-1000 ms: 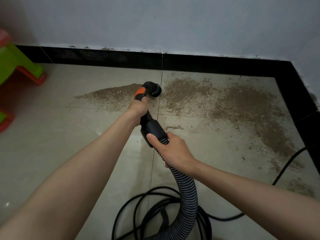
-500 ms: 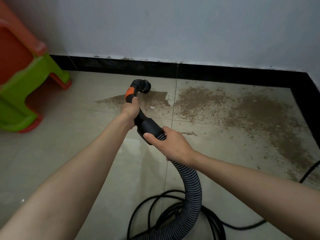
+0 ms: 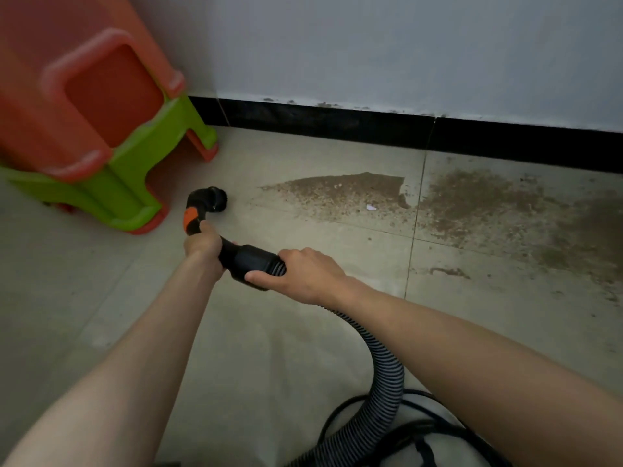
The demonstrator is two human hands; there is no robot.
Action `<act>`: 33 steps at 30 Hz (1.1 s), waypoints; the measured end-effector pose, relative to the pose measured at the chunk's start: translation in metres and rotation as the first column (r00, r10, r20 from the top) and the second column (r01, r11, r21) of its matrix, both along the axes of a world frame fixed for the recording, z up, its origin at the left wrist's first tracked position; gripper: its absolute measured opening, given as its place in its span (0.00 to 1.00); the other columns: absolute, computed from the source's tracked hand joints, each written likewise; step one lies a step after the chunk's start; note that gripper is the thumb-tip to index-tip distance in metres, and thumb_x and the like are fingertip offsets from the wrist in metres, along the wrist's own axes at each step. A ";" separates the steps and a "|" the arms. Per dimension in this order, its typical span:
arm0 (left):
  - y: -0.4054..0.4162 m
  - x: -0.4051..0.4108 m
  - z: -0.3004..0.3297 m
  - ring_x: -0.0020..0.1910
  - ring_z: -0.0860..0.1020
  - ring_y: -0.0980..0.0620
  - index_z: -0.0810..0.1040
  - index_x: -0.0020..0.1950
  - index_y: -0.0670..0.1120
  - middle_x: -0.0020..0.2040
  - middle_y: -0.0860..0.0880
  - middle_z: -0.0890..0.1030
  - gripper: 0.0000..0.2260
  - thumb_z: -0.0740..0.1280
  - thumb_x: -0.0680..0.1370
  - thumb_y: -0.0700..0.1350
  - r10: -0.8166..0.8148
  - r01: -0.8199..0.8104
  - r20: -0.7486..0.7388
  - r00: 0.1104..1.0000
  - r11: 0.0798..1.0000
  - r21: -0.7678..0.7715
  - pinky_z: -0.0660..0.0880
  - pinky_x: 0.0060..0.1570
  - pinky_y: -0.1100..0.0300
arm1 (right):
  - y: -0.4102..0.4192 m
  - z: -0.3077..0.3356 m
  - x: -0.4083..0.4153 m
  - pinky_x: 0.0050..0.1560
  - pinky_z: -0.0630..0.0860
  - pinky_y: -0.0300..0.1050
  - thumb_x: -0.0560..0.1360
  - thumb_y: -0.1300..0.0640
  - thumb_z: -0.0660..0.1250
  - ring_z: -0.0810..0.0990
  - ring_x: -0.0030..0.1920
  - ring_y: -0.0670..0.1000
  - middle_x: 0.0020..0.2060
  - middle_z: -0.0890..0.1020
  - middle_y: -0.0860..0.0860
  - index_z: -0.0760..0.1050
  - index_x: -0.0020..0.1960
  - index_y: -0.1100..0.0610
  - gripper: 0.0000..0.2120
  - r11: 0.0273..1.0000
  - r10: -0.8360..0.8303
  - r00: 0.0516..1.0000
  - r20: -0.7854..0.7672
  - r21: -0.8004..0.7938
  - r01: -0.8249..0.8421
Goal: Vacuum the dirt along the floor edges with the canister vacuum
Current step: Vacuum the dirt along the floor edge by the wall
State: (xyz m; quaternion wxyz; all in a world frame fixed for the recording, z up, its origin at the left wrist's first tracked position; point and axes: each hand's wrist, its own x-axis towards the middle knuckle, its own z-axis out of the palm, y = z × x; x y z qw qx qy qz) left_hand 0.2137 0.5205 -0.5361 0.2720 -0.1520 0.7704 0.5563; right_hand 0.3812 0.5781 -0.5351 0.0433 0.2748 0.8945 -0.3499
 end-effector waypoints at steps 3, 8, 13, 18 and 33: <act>-0.008 -0.002 -0.009 0.50 0.80 0.43 0.66 0.69 0.40 0.58 0.40 0.78 0.21 0.57 0.83 0.52 0.020 -0.020 0.008 1.000 1.000 -0.001 0.77 0.54 0.49 | -0.007 -0.008 -0.004 0.29 0.62 0.45 0.73 0.28 0.58 0.71 0.33 0.46 0.34 0.73 0.48 0.69 0.43 0.52 0.26 1.000 0.026 1.000 0.018 -0.001 -0.026; 0.003 0.004 -0.018 0.58 0.77 0.39 0.65 0.70 0.39 0.62 0.38 0.76 0.22 0.56 0.82 0.52 -0.024 0.024 -0.015 1.000 0.999 0.022 0.75 0.60 0.46 | 0.000 -0.013 0.008 0.29 0.61 0.45 0.72 0.26 0.58 0.70 0.32 0.45 0.33 0.72 0.47 0.64 0.37 0.49 0.25 1.000 -0.010 1.000 0.012 0.017 0.010; 0.018 0.027 -0.030 0.58 0.78 0.38 0.66 0.69 0.39 0.61 0.38 0.77 0.22 0.56 0.82 0.54 -0.081 0.081 -0.006 0.997 0.997 0.003 0.75 0.59 0.45 | 0.006 -0.024 0.037 0.29 0.61 0.44 0.72 0.25 0.57 0.70 0.32 0.44 0.33 0.72 0.46 0.63 0.37 0.48 0.25 0.998 -0.051 0.998 0.033 0.034 0.050; 0.031 0.036 -0.029 0.47 0.81 0.42 0.67 0.67 0.39 0.53 0.40 0.79 0.21 0.55 0.83 0.53 -0.101 0.101 0.008 0.995 0.995 0.018 0.79 0.50 0.50 | 0.010 -0.024 0.044 0.29 0.61 0.44 0.71 0.24 0.56 0.70 0.32 0.44 0.33 0.72 0.46 0.65 0.40 0.48 0.26 0.993 -0.097 0.995 0.026 0.072 0.095; 0.052 0.025 -0.015 0.32 0.76 0.50 0.64 0.70 0.40 0.52 0.42 0.76 0.21 0.55 0.83 0.52 -0.181 0.180 0.015 0.983 0.984 0.010 0.72 0.28 0.58 | 0.022 -0.022 0.029 0.30 0.62 0.44 0.73 0.27 0.57 0.70 0.33 0.45 0.34 0.72 0.46 0.68 0.45 0.52 0.27 0.987 -0.162 0.986 0.021 -0.005 0.163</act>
